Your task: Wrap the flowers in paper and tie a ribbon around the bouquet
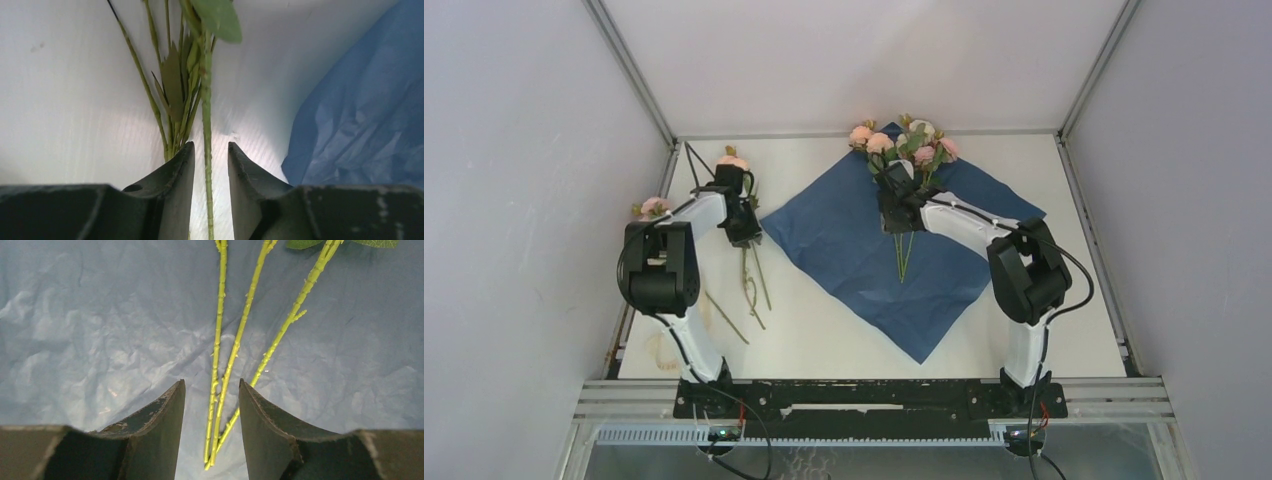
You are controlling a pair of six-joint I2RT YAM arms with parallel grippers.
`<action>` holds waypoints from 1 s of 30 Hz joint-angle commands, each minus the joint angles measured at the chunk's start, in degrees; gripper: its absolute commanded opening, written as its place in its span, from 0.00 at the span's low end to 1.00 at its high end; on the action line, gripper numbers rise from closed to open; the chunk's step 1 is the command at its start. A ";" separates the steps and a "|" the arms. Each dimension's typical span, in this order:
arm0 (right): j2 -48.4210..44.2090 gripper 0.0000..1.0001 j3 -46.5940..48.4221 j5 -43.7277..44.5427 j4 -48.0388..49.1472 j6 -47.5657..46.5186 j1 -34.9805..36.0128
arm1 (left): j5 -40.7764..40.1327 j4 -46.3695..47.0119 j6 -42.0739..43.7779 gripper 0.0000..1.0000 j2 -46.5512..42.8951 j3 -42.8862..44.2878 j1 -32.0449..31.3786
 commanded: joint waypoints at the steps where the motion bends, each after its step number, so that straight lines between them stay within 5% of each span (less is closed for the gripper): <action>1: -5.54 0.52 -1.06 -1.28 1.54 -0.99 0.37 | -3.79 1.69 0.16 0.35 1.64 3.97 -0.22; 11: -9.26 0.52 -2.06 -3.12 2.00 -1.76 1.07 | -3.94 -1.62 5.33 0.31 4.01 7.54 -0.81; 15: -10.82 0.52 -2.27 -3.25 1.83 -2.28 1.71 | -3.97 -4.80 8.50 0.04 6.13 11.06 -1.27; 20: -13.85 0.52 -3.27 -5.06 1.98 -3.49 2.40 | 5.98 -7.51 4.77 0.00 3.38 10.25 1.68; 27: -20.03 0.52 -7.14 -33.92 14.65 -11.86 10.00 | 20.80 -0.68 -3.79 0.00 -19.73 5.53 7.11; 30: -18.17 0.61 -6.92 -50.38 28.03 -8.35 14.35 | 23.42 4.44 -6.41 0.00 -29.42 0.12 6.59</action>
